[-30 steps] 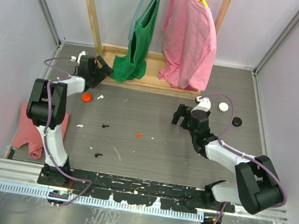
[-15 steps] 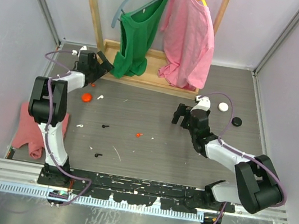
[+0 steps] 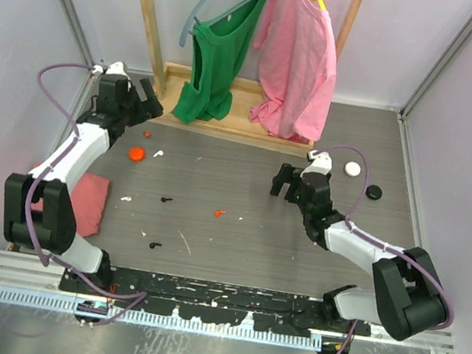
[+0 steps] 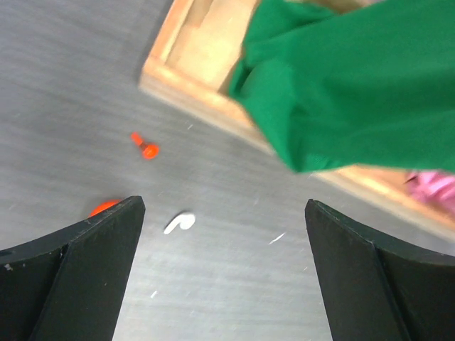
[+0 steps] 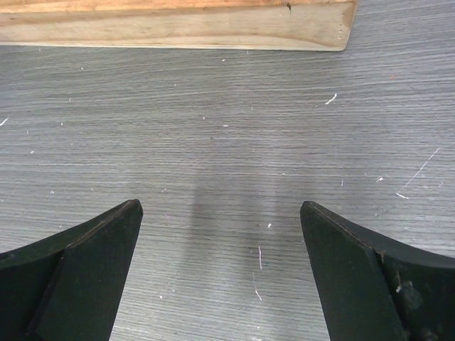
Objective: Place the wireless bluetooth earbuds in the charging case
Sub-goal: Pick up the charging case at the center of the board.
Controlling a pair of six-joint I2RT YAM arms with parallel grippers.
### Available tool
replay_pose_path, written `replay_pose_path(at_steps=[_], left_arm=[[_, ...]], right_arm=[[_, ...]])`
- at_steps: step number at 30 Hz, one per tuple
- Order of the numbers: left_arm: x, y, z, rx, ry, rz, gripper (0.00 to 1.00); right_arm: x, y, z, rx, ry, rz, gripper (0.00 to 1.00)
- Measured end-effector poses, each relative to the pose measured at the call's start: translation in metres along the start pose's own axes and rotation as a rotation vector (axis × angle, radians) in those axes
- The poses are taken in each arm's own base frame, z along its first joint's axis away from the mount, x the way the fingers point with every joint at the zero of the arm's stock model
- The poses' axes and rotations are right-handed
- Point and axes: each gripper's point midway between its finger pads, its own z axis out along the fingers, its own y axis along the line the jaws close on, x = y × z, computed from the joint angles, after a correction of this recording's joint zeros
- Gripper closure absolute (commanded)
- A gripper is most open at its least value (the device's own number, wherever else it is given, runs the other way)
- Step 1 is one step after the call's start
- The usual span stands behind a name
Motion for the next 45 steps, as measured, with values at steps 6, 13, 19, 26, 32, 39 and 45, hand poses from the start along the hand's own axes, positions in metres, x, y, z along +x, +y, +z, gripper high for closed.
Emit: replay_pose_path(at_steps=[6,13,19,26,32,39,45], left_arm=[[0.026,0.033,-0.036,-0.135,0.136,0.134,0.02],[0.038,0.052,-0.054,-0.198,0.307,0.295,0.00],[0.062,0.069,-0.024,-0.203,0.458,0.340,0.05],[0.088,0.084,0.006,-0.207,0.597,0.385,0.11],[0.093,0.095,0.019,-0.216,0.640,0.395,0.20],[0.108,0.111,0.031,-0.219,0.712,0.362,0.30],[0.113,0.111,0.032,-0.211,0.729,0.355,0.41]], right_arm=[[-0.002,0.004,-0.002,-0.022,-0.004,0.001,0.00],[-0.001,0.016,-0.005,-0.056,-0.002,-0.019,0.00],[-0.005,0.023,-0.008,-0.066,-0.025,-0.036,0.00],[-0.005,0.025,-0.010,-0.055,-0.034,-0.057,0.00],[-0.005,0.025,-0.010,-0.041,-0.040,-0.076,0.00],[0.003,0.021,-0.008,-0.019,-0.022,-0.096,0.00],[0.006,0.020,-0.007,-0.007,-0.014,-0.110,0.00]])
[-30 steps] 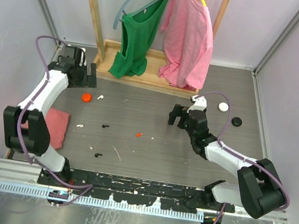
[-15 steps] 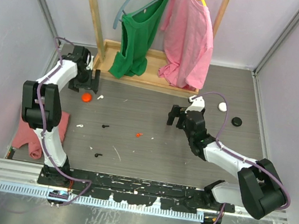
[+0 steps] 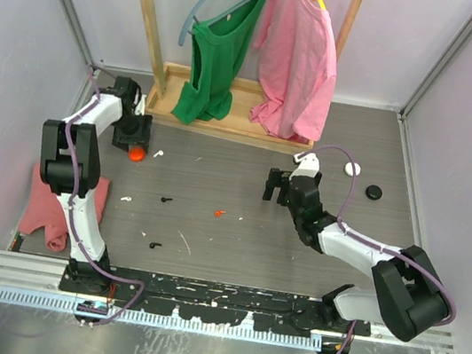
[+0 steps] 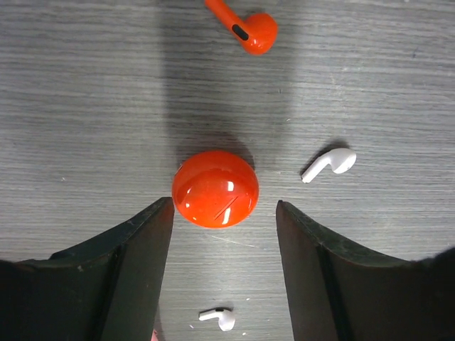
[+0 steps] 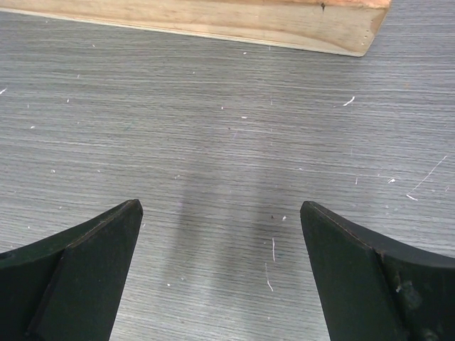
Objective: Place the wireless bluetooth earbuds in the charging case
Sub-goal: Pick up the charging case at the center of the board.
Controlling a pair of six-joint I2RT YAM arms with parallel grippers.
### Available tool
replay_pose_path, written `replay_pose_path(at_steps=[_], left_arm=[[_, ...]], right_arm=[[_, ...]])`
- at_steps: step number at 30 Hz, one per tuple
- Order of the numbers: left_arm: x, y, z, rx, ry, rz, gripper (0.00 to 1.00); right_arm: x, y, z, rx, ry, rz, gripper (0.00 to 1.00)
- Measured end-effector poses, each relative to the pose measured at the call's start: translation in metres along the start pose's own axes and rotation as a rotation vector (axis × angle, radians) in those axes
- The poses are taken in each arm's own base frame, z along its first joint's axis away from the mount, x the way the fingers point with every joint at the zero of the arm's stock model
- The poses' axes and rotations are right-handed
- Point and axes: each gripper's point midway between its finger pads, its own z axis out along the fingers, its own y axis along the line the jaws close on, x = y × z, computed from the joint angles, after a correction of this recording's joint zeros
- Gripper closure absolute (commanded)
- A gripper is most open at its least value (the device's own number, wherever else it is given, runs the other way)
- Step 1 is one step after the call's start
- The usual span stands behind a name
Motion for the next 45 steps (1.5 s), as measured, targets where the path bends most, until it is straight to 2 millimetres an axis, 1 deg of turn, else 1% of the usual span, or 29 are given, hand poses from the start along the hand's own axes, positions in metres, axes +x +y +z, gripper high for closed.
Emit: replay_pose_path(at_steps=[4,10,14,19,24,27,32,34,36,42,45], left_arm=[[-0.002,-0.002,0.005,0.011,0.008,0.000,0.42],[0.003,-0.005,0.013,0.029,0.032,-0.001,0.42],[0.004,-0.005,0.014,0.034,0.038,-0.002,0.43],[0.004,-0.007,0.014,0.035,0.039,0.003,0.41],[0.005,-0.009,0.014,0.035,0.039,0.011,0.38],[0.005,-0.011,0.014,0.037,0.040,0.015,0.38],[0.005,-0.011,0.015,0.037,0.041,0.015,0.44],[0.006,-0.010,0.017,0.036,0.047,0.014,0.50],[0.007,-0.010,0.018,0.036,0.051,0.014,0.53],[0.008,-0.012,0.017,0.045,0.047,0.008,0.55],[0.018,-0.018,0.013,0.069,0.059,-0.013,0.55]], right_arm=[[0.002,0.002,0.000,-0.002,0.005,-0.016,0.00],[-0.002,0.005,0.000,-0.008,-0.001,-0.019,0.00],[-0.002,0.007,0.003,-0.007,0.006,-0.022,0.00],[0.001,0.009,0.011,0.003,0.044,-0.037,0.00],[0.005,0.009,0.011,0.002,0.062,-0.042,0.00],[0.006,0.009,0.011,-0.001,0.063,-0.043,0.00],[0.006,0.010,0.011,-0.005,0.065,-0.043,0.00],[0.006,0.010,0.011,-0.008,0.066,-0.043,0.00],[0.006,0.011,0.011,-0.010,0.066,-0.043,0.00],[0.008,0.015,0.010,-0.034,0.074,-0.041,0.00],[0.009,0.020,0.009,-0.061,0.082,-0.039,0.00]])
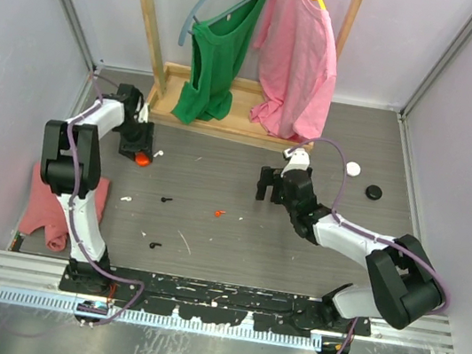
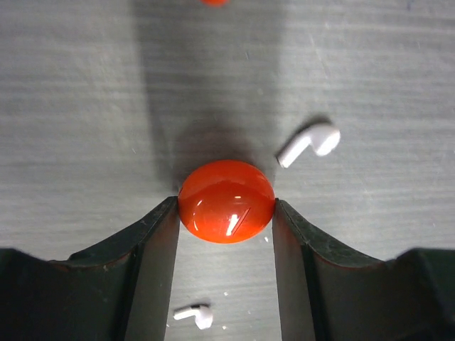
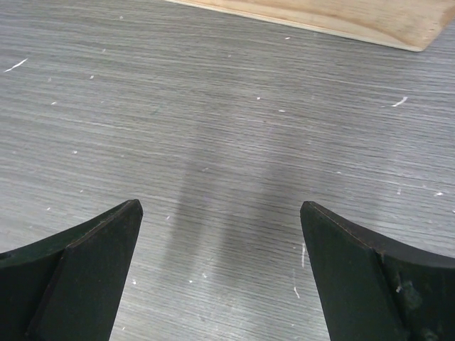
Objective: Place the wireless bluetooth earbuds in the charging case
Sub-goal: Pick up the charging case at the center of the board.
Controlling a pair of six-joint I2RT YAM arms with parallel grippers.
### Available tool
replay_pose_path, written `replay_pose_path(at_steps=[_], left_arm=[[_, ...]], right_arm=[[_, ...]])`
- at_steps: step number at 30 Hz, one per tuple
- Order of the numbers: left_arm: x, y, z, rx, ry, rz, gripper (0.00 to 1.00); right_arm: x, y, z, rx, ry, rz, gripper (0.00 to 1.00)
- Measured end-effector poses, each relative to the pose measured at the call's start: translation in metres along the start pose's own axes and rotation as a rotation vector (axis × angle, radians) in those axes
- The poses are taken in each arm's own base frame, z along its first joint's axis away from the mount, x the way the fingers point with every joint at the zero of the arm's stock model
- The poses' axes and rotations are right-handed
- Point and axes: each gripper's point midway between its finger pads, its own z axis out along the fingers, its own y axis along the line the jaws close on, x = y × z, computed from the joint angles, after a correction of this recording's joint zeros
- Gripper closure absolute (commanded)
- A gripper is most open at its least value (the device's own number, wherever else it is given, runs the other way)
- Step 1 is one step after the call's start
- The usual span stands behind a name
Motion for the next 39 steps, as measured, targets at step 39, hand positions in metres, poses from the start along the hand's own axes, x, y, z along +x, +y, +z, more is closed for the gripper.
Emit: replay_pose_path(at_steps=[39], left_arm=[[0.090,-0.234,-0.115,0.598,-0.401,-0.358,0.59]], right_arm=[[-0.054,0.116,-0.085,-0.575,-0.315,0.072,0.00]])
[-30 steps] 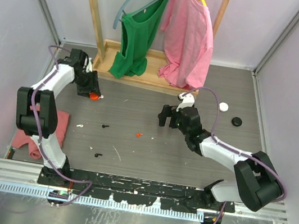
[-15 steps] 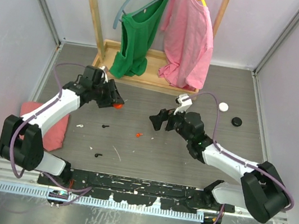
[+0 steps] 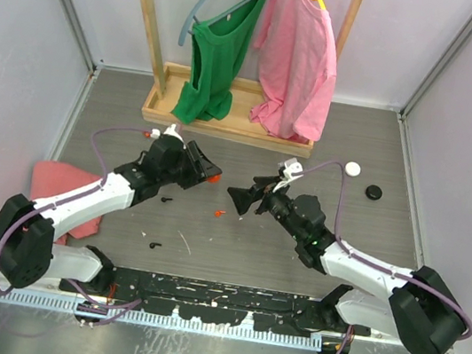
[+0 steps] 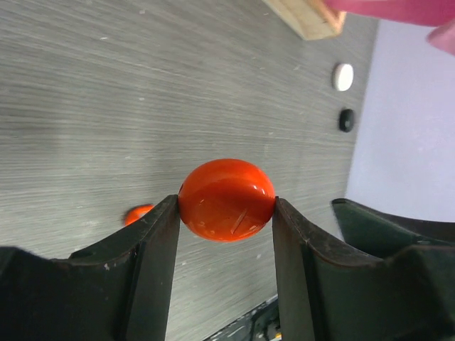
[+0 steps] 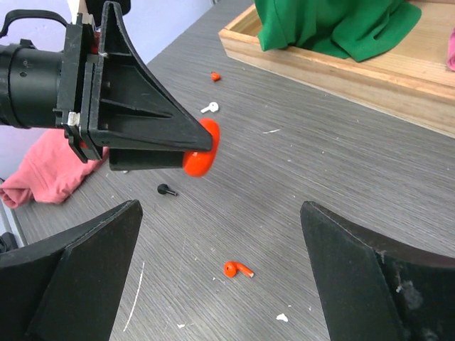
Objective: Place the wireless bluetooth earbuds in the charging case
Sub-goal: Pick up the charging case at the center of the board.
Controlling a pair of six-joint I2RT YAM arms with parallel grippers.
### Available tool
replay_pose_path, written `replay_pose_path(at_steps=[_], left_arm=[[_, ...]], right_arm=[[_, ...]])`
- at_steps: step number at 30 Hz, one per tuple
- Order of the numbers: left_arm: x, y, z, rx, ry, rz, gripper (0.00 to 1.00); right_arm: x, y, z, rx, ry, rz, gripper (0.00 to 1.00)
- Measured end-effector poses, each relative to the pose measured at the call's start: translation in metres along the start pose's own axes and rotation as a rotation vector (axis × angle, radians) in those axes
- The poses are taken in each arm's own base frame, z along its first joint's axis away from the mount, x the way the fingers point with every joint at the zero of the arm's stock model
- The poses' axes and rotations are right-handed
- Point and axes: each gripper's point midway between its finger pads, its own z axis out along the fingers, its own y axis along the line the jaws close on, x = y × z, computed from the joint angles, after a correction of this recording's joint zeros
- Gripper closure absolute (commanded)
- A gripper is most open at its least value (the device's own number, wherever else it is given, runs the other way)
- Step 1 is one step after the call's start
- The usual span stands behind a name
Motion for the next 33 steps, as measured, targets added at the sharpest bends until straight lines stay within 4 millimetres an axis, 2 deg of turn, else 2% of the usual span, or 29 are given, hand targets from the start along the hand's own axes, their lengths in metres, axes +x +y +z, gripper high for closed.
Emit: replay_pose_path(at_steps=[6,11,17,23,27,33], left_arm=[[0.004,-0.033,-0.003,0.112,-0.062,-0.077,0.59],[0.009,-0.054,-0.007,0.192,-0.090,-0.126,0.59],[0.018,-0.058,-0.008,0.213,-0.100,-0.149,0.59],[0.022,-0.071,-0.016,0.256,-0.116,-0.160,0.59],[0.022,-0.077,-0.018,0.278,-0.124,-0.163,0.59],[0.027,-0.078,-0.018,0.282,-0.127,-0.167,0.59]], right_arm=[[-0.005,0.008,0.003,-0.024,-0.056,0.002,0.05],[-0.002,0.013,0.010,-0.051,-0.072,0.002,0.13],[-0.002,0.015,0.015,-0.064,-0.094,-0.003,0.25],[0.000,0.013,0.019,-0.066,-0.103,-0.011,0.38],[0.004,0.011,0.021,-0.060,-0.098,-0.010,0.41],[-0.003,0.013,0.021,-0.068,-0.128,-0.010,0.42]])
